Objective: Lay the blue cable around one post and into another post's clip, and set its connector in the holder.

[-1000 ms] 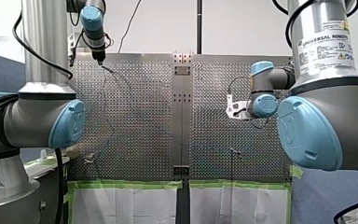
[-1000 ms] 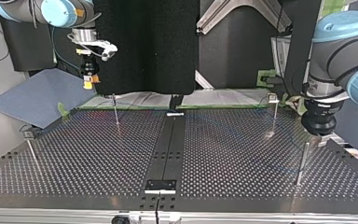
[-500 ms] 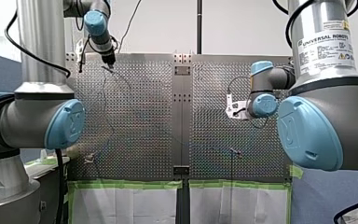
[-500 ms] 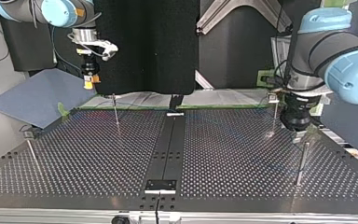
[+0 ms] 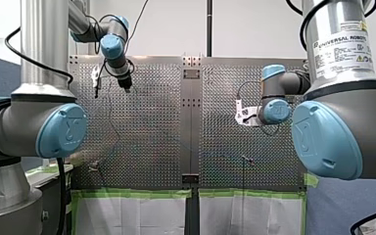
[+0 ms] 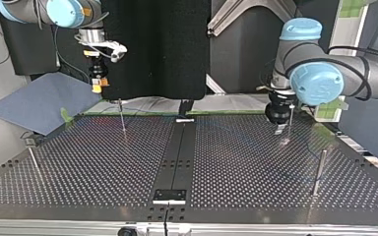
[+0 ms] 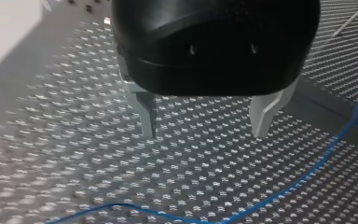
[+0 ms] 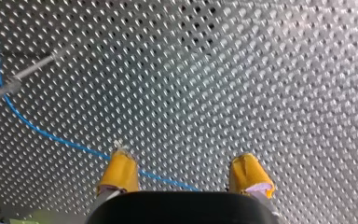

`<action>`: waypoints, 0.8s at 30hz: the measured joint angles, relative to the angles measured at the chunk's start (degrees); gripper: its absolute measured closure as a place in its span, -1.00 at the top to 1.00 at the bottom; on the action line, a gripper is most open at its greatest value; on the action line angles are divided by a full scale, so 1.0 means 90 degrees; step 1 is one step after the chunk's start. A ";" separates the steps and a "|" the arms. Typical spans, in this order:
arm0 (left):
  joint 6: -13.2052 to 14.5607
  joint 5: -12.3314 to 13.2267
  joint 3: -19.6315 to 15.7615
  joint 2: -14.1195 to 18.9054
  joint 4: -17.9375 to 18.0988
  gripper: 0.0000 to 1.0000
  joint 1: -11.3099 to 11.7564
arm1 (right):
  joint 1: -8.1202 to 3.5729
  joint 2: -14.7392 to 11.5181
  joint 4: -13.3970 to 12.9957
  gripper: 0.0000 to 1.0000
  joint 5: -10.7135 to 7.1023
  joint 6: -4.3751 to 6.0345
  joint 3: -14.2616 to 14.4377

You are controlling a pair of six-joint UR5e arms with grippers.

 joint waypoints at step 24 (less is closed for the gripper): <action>0.0097 -0.1007 -0.1291 -0.1289 0.1286 0.98 -0.1289 | 0.1244 0.0776 -0.0450 0.96 0.0447 -0.0433 -0.0276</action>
